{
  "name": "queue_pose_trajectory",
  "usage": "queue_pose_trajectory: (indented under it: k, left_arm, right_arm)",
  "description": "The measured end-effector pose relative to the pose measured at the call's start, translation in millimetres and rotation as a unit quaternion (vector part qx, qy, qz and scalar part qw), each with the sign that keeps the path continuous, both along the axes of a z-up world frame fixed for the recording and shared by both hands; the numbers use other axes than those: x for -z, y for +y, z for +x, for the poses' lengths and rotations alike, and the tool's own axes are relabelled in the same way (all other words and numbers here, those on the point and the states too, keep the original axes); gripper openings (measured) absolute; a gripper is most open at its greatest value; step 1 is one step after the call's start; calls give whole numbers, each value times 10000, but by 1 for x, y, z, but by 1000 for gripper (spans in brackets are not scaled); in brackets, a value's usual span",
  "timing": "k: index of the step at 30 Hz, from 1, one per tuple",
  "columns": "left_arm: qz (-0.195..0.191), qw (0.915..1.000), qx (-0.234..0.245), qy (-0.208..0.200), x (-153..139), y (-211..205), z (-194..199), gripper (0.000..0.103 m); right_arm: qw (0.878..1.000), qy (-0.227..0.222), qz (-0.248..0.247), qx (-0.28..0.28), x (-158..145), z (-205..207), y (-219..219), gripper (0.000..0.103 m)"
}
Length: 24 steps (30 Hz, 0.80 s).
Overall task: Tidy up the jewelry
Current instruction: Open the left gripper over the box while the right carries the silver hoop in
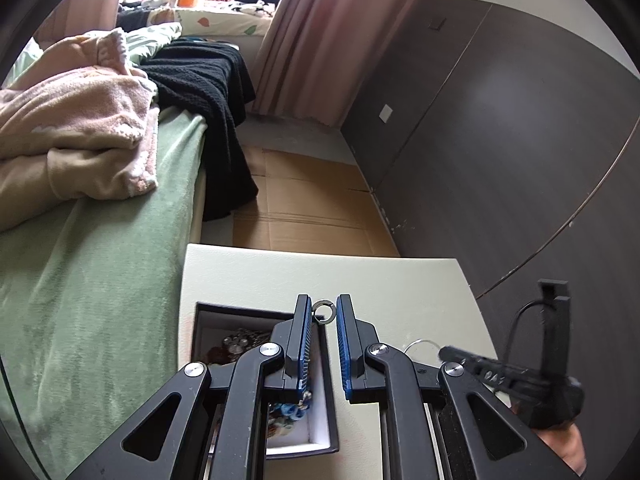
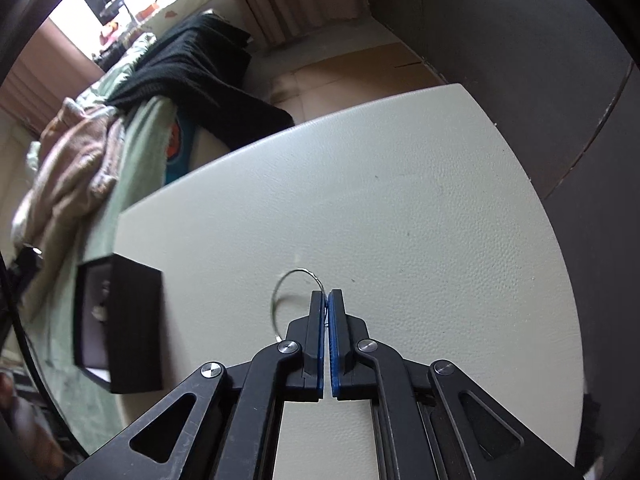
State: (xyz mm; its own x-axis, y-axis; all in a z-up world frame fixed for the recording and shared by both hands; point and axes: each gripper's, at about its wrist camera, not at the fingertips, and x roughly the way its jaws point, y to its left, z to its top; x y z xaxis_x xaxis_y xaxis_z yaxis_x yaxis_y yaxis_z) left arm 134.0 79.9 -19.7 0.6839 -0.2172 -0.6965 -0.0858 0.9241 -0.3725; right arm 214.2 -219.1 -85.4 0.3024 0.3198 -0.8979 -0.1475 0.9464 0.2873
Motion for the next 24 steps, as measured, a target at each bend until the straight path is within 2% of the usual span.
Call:
queue_pose_trajectory:
  k: [12, 16, 18, 22, 24]
  left_arm:
    - [23, 9997, 55, 250, 3, 6, -10, 13]
    - [21, 9995, 43, 304, 5, 8, -12, 13]
    - [15, 9996, 28, 295, 5, 11, -13, 13]
    - [-56, 9994, -15, 337, 6, 18, -13, 13]
    - [-122, 9991, -15, 395, 8, 20, -12, 13]
  right_arm:
    - [9935, -281, 1085, -223, -31, -15, 22, 2]
    - [9965, -273, 743, -269, -30, -15, 36, 2]
    - [9970, 38, 696, -343, -17, -12, 45, 2]
    - [9983, 156, 266, -497, 3, -12, 59, 11]
    - [9979, 247, 154, -584, 14, -9, 70, 11]
